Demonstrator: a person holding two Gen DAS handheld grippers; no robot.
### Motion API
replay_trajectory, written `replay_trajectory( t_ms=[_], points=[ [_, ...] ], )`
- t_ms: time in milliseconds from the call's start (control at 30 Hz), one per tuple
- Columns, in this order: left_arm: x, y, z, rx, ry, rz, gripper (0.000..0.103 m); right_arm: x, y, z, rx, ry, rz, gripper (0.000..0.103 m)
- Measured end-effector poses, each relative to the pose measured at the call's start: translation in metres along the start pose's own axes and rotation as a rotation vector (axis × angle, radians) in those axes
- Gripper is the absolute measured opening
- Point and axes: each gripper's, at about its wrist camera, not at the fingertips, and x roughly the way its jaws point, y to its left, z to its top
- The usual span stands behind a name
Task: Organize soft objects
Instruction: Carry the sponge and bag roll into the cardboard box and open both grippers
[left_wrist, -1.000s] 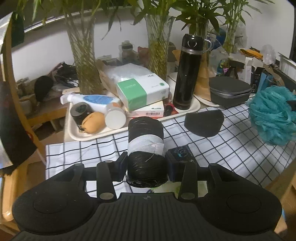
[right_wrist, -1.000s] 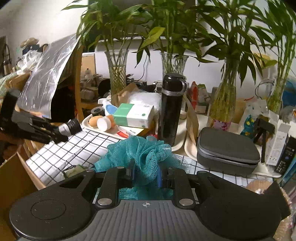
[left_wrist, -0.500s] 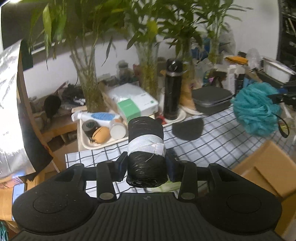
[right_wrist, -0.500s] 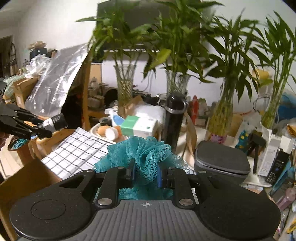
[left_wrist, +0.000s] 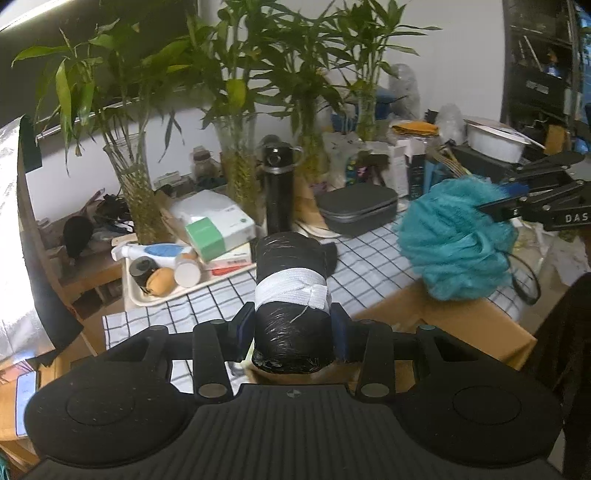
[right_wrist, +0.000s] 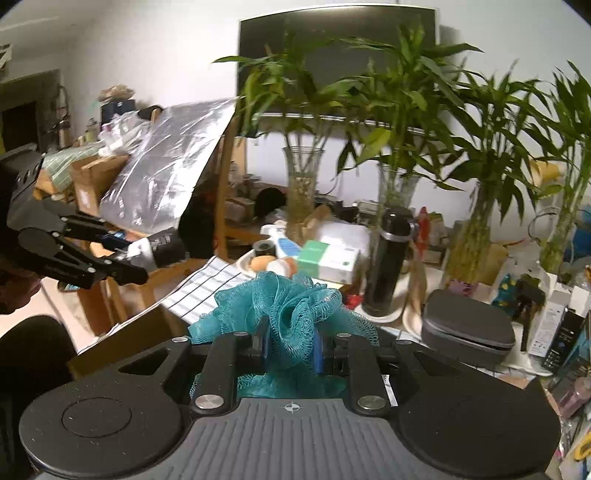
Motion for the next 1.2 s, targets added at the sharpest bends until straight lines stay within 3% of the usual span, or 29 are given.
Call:
replay_trajectory(
  t_ms=[467,833,933,1000,1067,1200],
  points=[
    [-0.006,-0.028,-0.03,-0.014,0.045,-0.039,0.041,0.004,0.041,-0.024,0.009,0.076,0.098,0.024],
    [0.0,-0.03,-0.045,-0.061,0.084,-0.042,0.042,0.025,0.055,-0.041,-0.001,0.145,0.114,0.026],
    [0.001,-0.035,-0.048,-0.027,0.072,-0.046,0.045,0.03,0.057,-0.042,-0.013,0.172,0.126,0.047],
    [-0.003,-0.036,-0.051,-0.006,0.052,-0.031,0.062,0.03,0.059,-0.044,-0.029,0.164,0.128,0.085],
    [-0.007,-0.036,-0.055,-0.013,0.029,-0.018,0.071,0.028,0.061,-0.045,-0.045,0.151,0.115,0.102],
    [-0.011,-0.028,-0.055,-0.051,0.042,-0.002,0.071,0.026,0.06,-0.046,-0.048,0.155,0.091,0.103]
  ],
)
